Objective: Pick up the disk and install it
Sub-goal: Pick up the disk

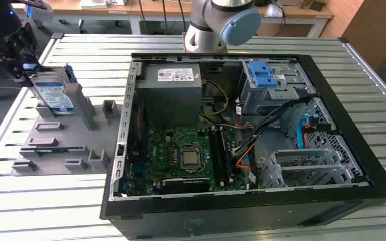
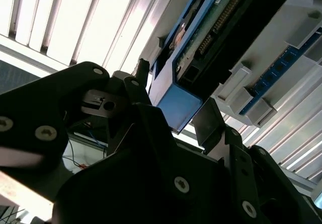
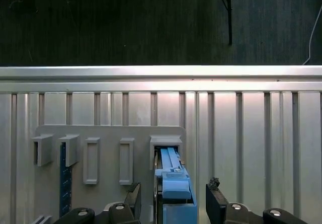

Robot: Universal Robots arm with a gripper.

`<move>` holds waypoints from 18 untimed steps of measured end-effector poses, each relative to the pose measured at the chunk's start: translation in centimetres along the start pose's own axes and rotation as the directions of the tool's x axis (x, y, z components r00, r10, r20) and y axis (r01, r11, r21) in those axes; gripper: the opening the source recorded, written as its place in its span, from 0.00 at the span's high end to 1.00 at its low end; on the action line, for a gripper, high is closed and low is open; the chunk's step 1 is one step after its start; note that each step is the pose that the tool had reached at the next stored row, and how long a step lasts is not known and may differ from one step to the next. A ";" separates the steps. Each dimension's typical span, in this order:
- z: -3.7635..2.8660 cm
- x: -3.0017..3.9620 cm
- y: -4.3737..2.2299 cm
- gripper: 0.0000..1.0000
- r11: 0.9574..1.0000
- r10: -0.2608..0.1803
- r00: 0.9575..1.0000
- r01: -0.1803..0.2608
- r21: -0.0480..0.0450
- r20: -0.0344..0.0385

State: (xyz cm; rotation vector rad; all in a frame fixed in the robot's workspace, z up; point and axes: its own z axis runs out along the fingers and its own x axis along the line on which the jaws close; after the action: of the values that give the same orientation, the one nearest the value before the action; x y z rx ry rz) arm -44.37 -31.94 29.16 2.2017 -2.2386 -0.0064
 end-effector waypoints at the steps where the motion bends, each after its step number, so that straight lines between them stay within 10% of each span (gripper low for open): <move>1: 0.03 0.00 0.00 0.38 1.000 0.000 1.000 0.000 0.000 0.000; 18: 0.54 0.00 0.00 0.46 1.000 0.000 1.000 0.000 -0.001 0.000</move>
State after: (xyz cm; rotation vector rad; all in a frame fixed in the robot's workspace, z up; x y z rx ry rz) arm -44.37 -31.94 28.62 2.2015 -2.2384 -0.0073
